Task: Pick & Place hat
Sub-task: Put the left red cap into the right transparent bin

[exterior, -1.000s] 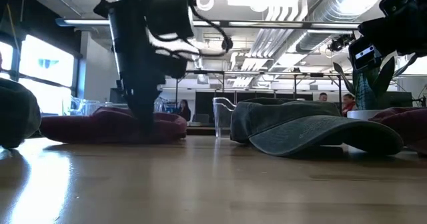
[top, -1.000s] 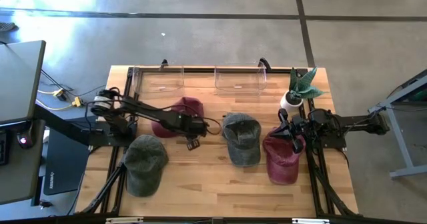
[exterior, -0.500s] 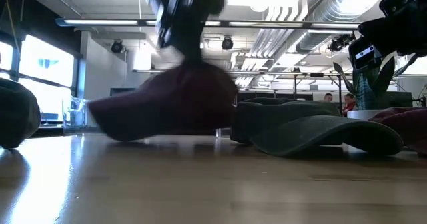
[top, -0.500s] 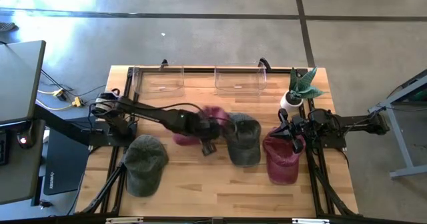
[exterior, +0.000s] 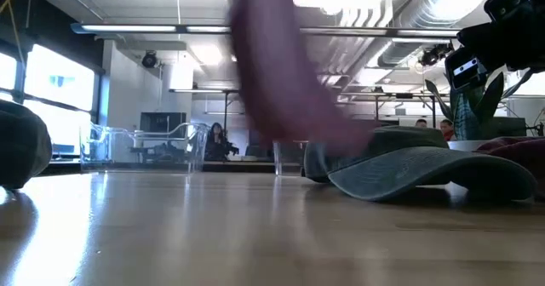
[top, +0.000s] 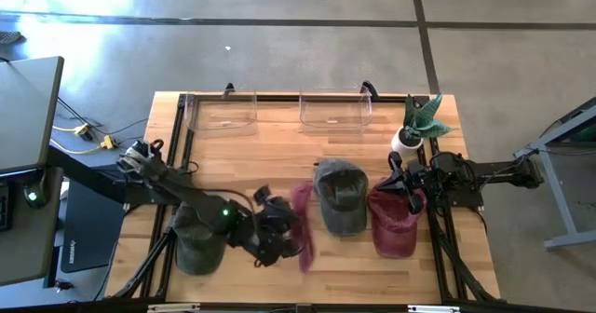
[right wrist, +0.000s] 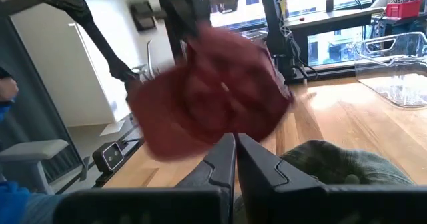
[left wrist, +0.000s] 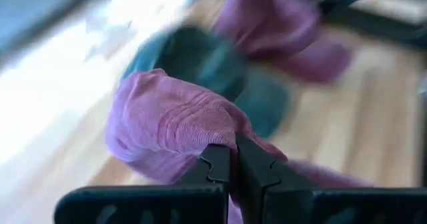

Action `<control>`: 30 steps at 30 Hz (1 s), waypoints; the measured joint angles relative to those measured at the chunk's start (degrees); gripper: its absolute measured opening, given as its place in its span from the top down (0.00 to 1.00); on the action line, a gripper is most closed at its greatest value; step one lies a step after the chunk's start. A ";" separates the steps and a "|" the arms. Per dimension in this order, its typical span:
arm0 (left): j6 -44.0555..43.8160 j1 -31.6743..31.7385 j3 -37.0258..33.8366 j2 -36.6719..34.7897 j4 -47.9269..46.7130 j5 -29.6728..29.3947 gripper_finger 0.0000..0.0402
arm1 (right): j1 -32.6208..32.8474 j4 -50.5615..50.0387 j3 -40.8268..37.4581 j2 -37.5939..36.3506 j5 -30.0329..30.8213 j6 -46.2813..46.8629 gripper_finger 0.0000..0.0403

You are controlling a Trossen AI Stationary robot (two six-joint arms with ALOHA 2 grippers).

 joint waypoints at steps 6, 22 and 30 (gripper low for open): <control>-11.80 3.75 -15.51 0.10 3.14 7.68 1.00 | 0.01 0.04 0.02 0.00 -0.01 0.00 0.97; -15.60 13.13 -5.50 -1.88 -33.41 28.80 0.62 | 0.01 0.09 0.00 0.02 -0.19 0.00 0.97; 2.63 7.82 1.03 -1.33 -16.61 27.98 0.60 | -0.01 0.13 0.02 0.02 -0.20 0.00 0.97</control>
